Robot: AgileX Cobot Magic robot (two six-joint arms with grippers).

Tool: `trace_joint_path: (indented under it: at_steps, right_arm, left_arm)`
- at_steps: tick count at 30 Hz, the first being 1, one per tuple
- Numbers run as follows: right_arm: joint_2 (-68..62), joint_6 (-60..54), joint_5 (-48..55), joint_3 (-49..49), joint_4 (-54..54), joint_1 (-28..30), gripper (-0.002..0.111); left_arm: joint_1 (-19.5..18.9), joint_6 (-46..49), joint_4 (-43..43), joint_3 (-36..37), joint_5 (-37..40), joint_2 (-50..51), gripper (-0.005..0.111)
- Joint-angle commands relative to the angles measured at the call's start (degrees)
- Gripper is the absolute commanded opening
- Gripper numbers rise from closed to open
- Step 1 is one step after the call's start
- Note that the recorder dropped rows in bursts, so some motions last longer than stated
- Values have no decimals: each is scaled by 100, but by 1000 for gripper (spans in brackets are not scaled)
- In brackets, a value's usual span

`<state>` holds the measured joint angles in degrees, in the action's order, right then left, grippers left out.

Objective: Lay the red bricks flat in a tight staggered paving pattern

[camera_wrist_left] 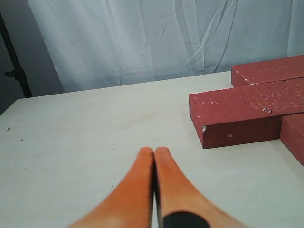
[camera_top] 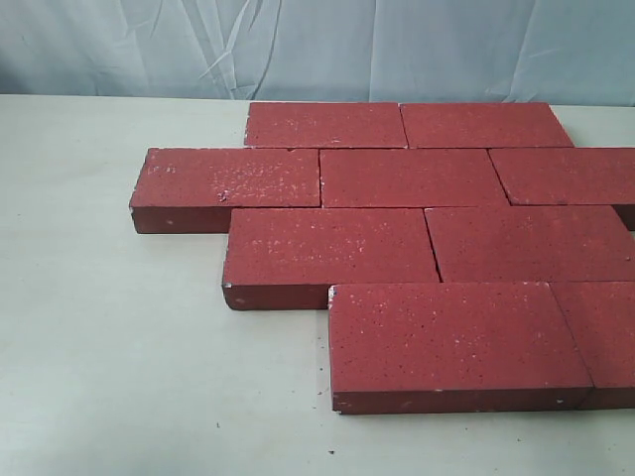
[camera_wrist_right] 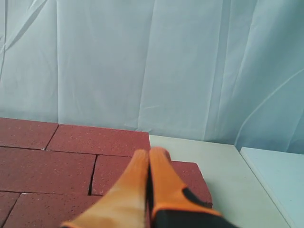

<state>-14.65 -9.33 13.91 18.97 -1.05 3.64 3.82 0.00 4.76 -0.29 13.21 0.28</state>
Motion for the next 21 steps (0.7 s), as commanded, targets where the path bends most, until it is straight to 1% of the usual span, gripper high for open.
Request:
trace_joint_path:
  at_steps: [1, 6, 9, 12, 21]
  right_arm:
    - [203, 38, -44, -156, 26, 29, -1]
    - [203, 84, -19, -178, -103, 29, -1]
    - [344, 605, -34, -270, 105, 29, -1]
    - [587, 881, -83, -481, 302, 29, -1]
    - [1151, 933, -83, -1253, 302, 29, -1]
  left_arm:
    - [-26, 0, -23, 29, 9, -28, 0]
    - [-26, 0, -23, 29, 9, -28, 0]
    - [-26, 0, -23, 29, 9, -28, 0]
    - [-26, 0, -23, 29, 9, -28, 0]
    - [-26, 0, -23, 29, 9, -28, 0]
